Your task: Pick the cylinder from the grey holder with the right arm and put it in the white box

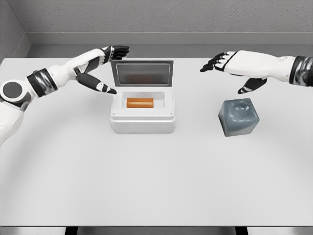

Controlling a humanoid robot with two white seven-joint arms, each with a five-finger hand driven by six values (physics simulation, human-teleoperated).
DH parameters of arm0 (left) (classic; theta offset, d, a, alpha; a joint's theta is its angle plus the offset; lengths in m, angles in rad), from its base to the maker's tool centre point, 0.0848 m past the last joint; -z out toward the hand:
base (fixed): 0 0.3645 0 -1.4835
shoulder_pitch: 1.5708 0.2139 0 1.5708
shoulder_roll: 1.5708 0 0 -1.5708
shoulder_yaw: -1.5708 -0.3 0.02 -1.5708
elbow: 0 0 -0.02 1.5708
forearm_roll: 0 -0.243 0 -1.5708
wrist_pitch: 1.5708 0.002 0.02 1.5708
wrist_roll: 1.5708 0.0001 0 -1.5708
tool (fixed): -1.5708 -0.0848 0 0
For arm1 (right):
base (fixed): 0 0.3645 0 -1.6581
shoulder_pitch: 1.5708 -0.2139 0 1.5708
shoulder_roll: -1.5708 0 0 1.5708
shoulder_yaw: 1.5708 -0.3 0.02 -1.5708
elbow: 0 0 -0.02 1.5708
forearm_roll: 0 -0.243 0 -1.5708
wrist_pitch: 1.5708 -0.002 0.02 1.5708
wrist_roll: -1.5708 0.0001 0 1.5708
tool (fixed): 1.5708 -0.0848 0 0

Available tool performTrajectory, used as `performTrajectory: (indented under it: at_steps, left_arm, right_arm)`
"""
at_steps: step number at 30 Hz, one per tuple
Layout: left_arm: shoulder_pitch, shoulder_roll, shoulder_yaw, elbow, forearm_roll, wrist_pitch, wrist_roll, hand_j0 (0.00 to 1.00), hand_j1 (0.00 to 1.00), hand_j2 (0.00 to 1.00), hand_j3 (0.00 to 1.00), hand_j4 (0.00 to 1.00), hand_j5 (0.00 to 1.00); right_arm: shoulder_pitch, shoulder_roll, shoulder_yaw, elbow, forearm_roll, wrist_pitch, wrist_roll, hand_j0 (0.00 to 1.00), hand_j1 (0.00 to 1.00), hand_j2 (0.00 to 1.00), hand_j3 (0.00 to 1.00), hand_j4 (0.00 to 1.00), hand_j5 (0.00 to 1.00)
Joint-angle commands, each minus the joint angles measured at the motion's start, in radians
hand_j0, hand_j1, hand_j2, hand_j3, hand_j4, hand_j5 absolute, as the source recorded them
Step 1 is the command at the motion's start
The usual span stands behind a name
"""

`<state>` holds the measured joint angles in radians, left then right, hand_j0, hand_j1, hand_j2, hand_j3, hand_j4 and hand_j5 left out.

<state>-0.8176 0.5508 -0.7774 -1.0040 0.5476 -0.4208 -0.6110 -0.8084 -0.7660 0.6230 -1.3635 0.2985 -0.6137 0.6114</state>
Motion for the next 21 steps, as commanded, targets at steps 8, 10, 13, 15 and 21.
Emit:
performTrajectory:
  at_steps: [8, 10, 13, 15, 21]
  left_arm:
    - [0.012, 0.049, 0.007, -0.045, 0.083, -0.027, 0.0, 1.0, 1.0, 1.0, 1.0, 1.0, 1.0]
    - [0.015, 0.049, 0.007, -0.045, 0.084, -0.027, 0.0, 1.0, 1.0, 1.0, 1.0, 1.0, 1.0]
    - [0.04, 0.049, 0.006, -0.044, 0.081, -0.032, 0.0, 1.0, 1.0, 1.0, 1.0, 1.0, 1.0]
    - [0.041, 0.05, 0.006, -0.044, 0.081, -0.042, 0.0, 1.0, 1.0, 1.0, 1.0, 1.0, 1.0]
    - [0.049, 0.064, 0.006, -0.077, 0.084, -0.042, 0.0, 1.0, 1.0, 1.0, 1.0, 1.0, 1.0]
  right_arm:
    - [0.0, -0.003, 0.003, -0.005, -0.006, 0.003, 0.0, 1.0, 1.0, 1.0, 1.0, 1.0, 1.0]
    - [-0.002, -0.004, 0.003, -0.005, -0.006, 0.003, 0.0, 1.0, 1.0, 1.0, 1.0, 1.0, 1.0]
    - [-0.002, -0.004, 0.004, -0.006, -0.006, 0.003, 0.0, 1.0, 1.0, 1.0, 1.0, 1.0, 1.0]
    - [-0.008, -0.006, 0.003, -0.008, -0.006, 0.003, 0.0, 1.0, 1.0, 1.0, 1.0, 1.0, 1.0]
    - [-0.008, -0.006, 0.003, -0.011, -0.006, 0.003, 0.0, 1.0, 1.0, 1.0, 1.0, 1.0, 1.0]
